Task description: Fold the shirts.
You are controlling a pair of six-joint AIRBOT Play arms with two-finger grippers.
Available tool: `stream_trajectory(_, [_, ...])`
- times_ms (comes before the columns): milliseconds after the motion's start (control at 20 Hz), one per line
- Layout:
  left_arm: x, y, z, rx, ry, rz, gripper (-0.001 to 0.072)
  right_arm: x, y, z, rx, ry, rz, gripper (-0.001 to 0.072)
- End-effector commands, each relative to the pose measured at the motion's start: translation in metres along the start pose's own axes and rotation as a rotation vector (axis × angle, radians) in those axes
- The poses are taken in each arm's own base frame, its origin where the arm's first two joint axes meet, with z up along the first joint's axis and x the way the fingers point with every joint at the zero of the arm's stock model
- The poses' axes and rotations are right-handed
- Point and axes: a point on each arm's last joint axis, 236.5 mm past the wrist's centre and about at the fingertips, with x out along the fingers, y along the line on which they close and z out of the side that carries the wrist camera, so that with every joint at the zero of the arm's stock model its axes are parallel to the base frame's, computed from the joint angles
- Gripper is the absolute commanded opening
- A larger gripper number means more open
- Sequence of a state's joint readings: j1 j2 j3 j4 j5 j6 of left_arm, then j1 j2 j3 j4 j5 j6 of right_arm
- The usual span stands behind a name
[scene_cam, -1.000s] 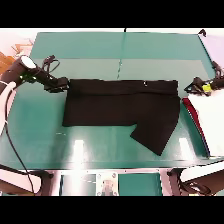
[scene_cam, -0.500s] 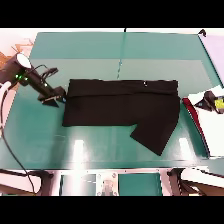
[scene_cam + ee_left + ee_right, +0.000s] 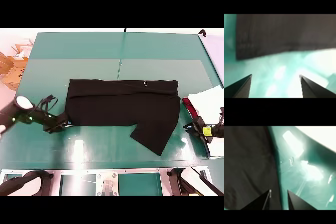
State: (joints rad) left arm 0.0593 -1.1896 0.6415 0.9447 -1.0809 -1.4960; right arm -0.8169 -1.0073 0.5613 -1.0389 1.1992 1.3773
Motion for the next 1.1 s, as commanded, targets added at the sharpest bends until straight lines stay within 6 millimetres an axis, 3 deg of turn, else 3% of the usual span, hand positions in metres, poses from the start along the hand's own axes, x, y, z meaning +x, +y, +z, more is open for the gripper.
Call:
stream_trajectory(0, [0.016, -0.005, 0.03, -0.231, -0.214, -0.134, 0.0669, 0.011, -0.004, -0.001, 0.041, -0.034, 0.011, 0.0293])
stream_trajectory(200, [0.03, -0.015, 0.043, -0.248, -0.33, -0.122, 0.0667, 0.02, 0.002, -0.005, 0.088, -0.038, 0.059, 0.0305])
stream_trajectory(250, [0.031, -0.019, 0.048, -0.245, -0.365, -0.119, 0.0603, 0.023, 0.002, -0.009, 0.098, -0.03, 0.065, 0.0384])
stream_trajectory(300, [0.03, -0.02, 0.051, -0.241, -0.384, -0.118, 0.035, 0.025, 0.002, -0.012, 0.107, -0.022, 0.071, 0.041])
stream_trajectory(350, [0.03, -0.02, 0.051, -0.242, -0.384, -0.117, 0.0238, 0.028, 0.002, -0.015, 0.118, -0.014, 0.079, 0.041])
stream_trajectory(400, [0.03, -0.019, 0.052, -0.247, -0.389, -0.118, 0.0234, 0.031, 0.003, -0.019, 0.121, -0.006, 0.084, 0.0412])
stream_trajectory(500, [0.029, -0.02, 0.053, -0.263, -0.388, -0.122, 0.002, 0.041, 0.008, -0.033, 0.096, 0.041, 0.08, 0.0413])
stream_trajectory(950, [0.036, -0.023, 0.035, -0.238, -0.307, -0.119, 0.0023, 0.068, 0.01, -0.072, 0.097, 0.249, 0.066, 0.04])
stream_trajectory(1050, [0.037, -0.023, 0.032, -0.237, -0.297, -0.12, 0.0023, 0.067, 0.014, -0.084, 0.085, 0.3, 0.076, 0.0284])
